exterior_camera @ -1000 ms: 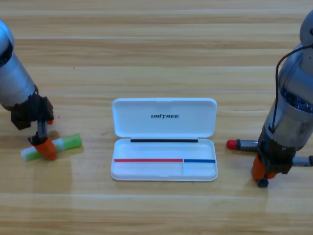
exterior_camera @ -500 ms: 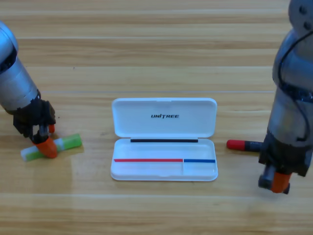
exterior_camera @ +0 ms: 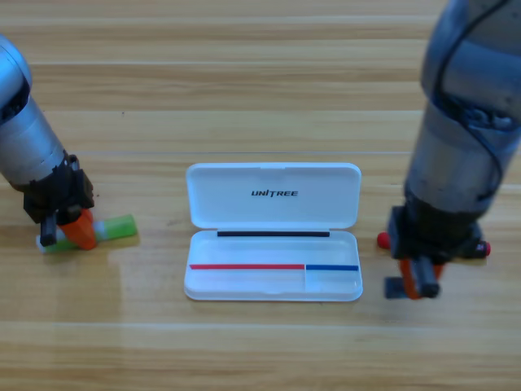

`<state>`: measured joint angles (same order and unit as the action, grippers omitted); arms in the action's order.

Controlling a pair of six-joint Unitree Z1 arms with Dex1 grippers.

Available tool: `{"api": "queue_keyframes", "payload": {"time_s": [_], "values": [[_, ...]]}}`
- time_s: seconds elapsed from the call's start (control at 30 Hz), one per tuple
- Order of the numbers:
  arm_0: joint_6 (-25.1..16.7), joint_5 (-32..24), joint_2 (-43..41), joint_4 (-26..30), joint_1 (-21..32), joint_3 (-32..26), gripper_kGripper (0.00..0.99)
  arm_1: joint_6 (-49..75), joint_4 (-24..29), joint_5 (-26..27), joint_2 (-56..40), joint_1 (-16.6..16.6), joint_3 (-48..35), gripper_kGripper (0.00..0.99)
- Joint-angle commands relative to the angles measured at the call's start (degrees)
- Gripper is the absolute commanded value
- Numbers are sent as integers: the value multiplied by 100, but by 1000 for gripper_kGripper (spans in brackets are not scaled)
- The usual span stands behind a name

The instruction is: Clean up eraser and pencils

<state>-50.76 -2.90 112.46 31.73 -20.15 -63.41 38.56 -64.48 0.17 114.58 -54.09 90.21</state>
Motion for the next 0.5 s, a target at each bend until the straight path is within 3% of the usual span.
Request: {"api": "queue_keyframes", "payload": {"time_s": [0.03, 0.5], "values": [[-171, -18, 66, 52, -77, 110, 0, 20, -100, 18, 724, -234, 595, 0], [-540, -105, -540, 1256, -77, -681, 0, 12, -100, -131, 1735, -234, 1605, 0]]}}
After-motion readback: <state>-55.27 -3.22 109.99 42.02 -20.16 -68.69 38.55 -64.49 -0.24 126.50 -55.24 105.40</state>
